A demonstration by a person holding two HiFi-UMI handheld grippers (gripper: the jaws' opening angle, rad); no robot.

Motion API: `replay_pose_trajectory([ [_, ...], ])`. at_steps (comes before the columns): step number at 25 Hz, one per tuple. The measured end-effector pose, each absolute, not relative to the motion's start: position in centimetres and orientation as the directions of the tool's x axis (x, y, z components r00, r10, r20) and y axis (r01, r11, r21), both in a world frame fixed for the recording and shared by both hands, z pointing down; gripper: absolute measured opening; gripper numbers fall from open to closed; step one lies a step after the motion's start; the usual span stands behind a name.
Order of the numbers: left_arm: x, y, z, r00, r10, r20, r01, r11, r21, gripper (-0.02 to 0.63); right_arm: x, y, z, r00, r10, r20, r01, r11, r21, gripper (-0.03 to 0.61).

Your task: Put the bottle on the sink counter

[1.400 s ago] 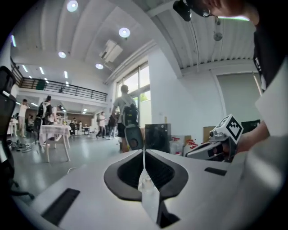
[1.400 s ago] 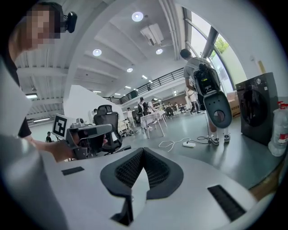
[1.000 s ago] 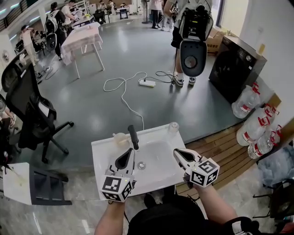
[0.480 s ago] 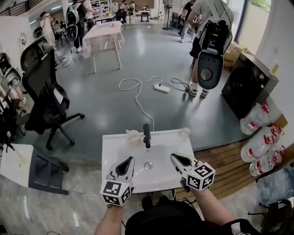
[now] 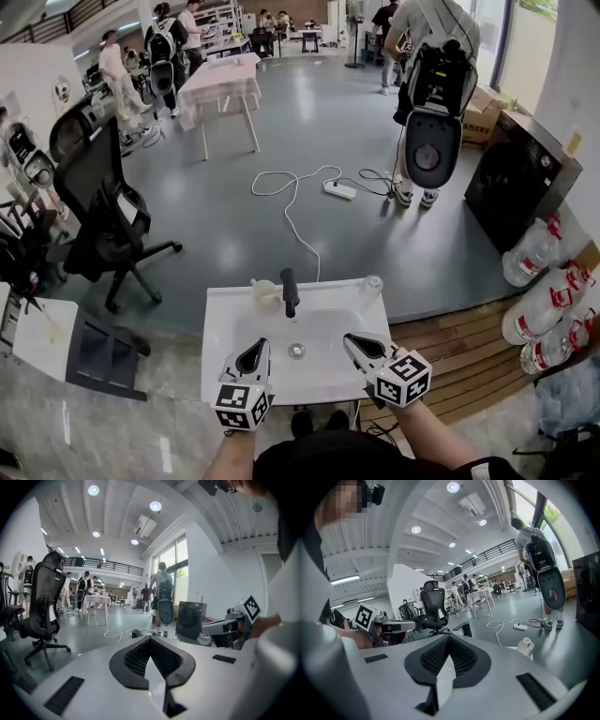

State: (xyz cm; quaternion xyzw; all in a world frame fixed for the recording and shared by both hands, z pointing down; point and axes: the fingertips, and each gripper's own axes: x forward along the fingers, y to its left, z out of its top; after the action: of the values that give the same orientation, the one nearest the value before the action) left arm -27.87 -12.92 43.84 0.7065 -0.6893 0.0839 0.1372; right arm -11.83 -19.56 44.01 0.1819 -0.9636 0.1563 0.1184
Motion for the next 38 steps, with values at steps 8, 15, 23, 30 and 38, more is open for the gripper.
replay_pose_trajectory([
  [8, -25.6, -15.2, 41.0, 0.010, -0.959, 0.285, -0.999, 0.002, 0.042, 0.006, -10.5, -21.8, 42.0, -0.942, -0.270, 0.199, -0.315, 0.915, -0.252, 0.014],
  [15, -26.6, -18.4, 34.3, 0.037, -0.984, 0.175, -0.999, -0.040, -0.016, 0.006, -11.4, -23.1, 33.7, -0.954, -0.287, 0.081, -0.292, 0.955, -0.049, 0.014],
  [23, -29.9, -18.3, 30.0, 0.014, -0.997, 0.074, -0.999, -0.017, -0.044, 0.006, -12.9, -23.8, 30.3, -0.931, -0.366, -0.017, -0.363, 0.928, -0.084, 0.012],
  [30, -31.9, -16.8, 32.9, 0.016, -0.994, 0.107, -0.998, -0.022, -0.058, 0.006, -14.6, -22.8, 32.5, -0.922, -0.385, 0.021, -0.386, 0.918, -0.096, 0.012],
  [38, -34.0, -16.8, 35.0, 0.023, -0.989, 0.149, -1.000, -0.025, -0.010, 0.006, -15.3, -23.0, 33.0, -0.907, -0.420, 0.041, -0.422, 0.902, -0.088, 0.012],
])
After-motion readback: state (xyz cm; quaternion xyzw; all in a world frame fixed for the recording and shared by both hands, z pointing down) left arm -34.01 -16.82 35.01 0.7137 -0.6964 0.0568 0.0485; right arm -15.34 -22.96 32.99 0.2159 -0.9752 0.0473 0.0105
